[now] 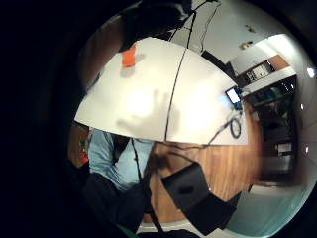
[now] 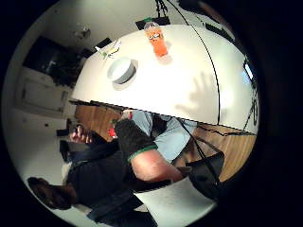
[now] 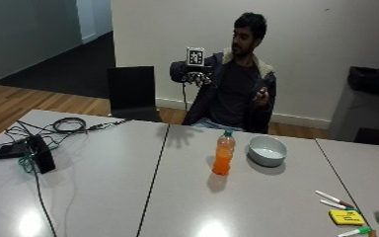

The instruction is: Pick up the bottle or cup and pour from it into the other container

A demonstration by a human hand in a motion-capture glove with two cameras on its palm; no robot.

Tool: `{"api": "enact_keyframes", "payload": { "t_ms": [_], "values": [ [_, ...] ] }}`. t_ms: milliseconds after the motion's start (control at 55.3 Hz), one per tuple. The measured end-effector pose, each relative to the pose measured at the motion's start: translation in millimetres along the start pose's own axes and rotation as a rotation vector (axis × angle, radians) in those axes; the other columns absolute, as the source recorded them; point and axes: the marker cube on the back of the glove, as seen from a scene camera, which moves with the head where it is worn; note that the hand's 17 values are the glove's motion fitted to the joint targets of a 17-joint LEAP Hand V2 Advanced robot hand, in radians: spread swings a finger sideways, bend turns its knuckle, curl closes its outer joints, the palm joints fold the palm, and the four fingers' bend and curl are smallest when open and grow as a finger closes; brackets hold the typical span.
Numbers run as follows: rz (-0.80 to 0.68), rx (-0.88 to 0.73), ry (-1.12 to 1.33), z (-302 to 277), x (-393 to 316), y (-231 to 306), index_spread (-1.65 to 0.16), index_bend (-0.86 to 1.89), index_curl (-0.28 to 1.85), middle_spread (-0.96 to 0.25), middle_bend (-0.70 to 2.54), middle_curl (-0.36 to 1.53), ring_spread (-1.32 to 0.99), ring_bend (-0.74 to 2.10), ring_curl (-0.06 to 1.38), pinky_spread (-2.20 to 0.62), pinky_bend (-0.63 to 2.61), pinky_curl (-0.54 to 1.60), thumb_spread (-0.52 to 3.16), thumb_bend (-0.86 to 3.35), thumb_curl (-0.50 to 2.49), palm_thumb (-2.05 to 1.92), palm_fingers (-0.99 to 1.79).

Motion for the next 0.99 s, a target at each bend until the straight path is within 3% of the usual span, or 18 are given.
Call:
{"api": "enact_keyframes", "payload": {
  "t_ms": [72, 145, 181, 271, 325, 416, 524, 614, 705, 903, 940, 994],
  "values": [
    [-0.022, 0.001, 0.011, 1, 2, 1, -0.29, 0.21, 0.12, -0.01, 0.35, 0.12, 0.1, 0.19, 0.06, 0.19, 0.34, 0.09, 0.54, 0.08, 0.1, 0.2, 0.41],
    [0.194, 0.169, 0.009, 6, -4, -18, -0.35, 0.19, 0.16, -0.02, 0.36, 0.16, 0.13, 0.18, 0.08, 0.24, 0.34, 0.11, 0.68, 0.05, 0.14, 0.22, 0.4],
    [0.229, 0.215, 0.006, 8, -6, -19, -0.37, 0.18, 0.18, -0.02, 0.36, 0.17, 0.14, 0.18, 0.09, 0.26, 0.35, 0.12, 0.72, 0.04, 0.16, 0.22, 0.39],
    [-0.036, 0.007, 0.0, 1, 3, -5, -0.4, 0.17, 0.21, -0.02, 0.35, 0.2, 0.15, 0.18, 0.11, 0.29, 0.36, 0.14, 0.8, 0.0, 0.2, 0.23, 0.38],
    [-0.102, -0.055, -0.001, -1, 5, -1, -0.42, 0.17, 0.22, -0.02, 0.35, 0.21, 0.16, 0.18, 0.12, 0.3, 0.36, 0.14, 0.83, -0.01, 0.22, 0.24, 0.37],
    [-0.102, -0.047, 0.001, -2, 5, -1, -0.43, 0.17, 0.24, -0.02, 0.34, 0.24, 0.17, 0.18, 0.13, 0.32, 0.36, 0.15, 0.86, -0.03, 0.24, 0.24, 0.37],
    [-0.001, 0.019, -0.008, -2, 2, -5, -0.43, 0.16, 0.25, -0.02, 0.34, 0.26, 0.17, 0.18, 0.14, 0.33, 0.36, 0.16, 0.88, -0.03, 0.27, 0.24, 0.36],
    [0.028, -0.064, -0.019, -10, 3, -12, -0.43, 0.16, 0.26, -0.01, 0.33, 0.27, 0.18, 0.18, 0.15, 0.33, 0.37, 0.18, 0.89, -0.03, 0.28, 0.23, 0.34],
    [0.029, 0.063, -0.02, -10, 6, -41, -0.43, 0.14, 0.26, 0.01, 0.32, 0.28, 0.18, 0.17, 0.15, 0.34, 0.41, 0.19, 0.89, -0.03, 0.3, 0.23, 0.28],
    [0.114, 0.068, -0.145, -1, 5, -109, -0.41, 0.09, 0.23, 0.08, 0.28, 0.29, 0.19, 0.2, 0.16, 0.34, 0.53, 0.24, 0.85, -0.04, 0.32, 0.22, 0.03],
    [0.078, 0.075, -0.188, 3, 8, -124, -0.41, 0.1, 0.22, 0.1, 0.27, 0.29, 0.2, 0.19, 0.16, 0.35, 0.56, 0.25, 0.83, -0.04, 0.33, 0.21, -0.02],
    [-0.088, 0.043, -0.257, 12, 15, -140, -0.41, 0.1, 0.21, 0.12, 0.25, 0.29, 0.21, 0.18, 0.16, 0.35, 0.58, 0.26, 0.82, -0.04, 0.33, 0.21, -0.06]
  ]
}}
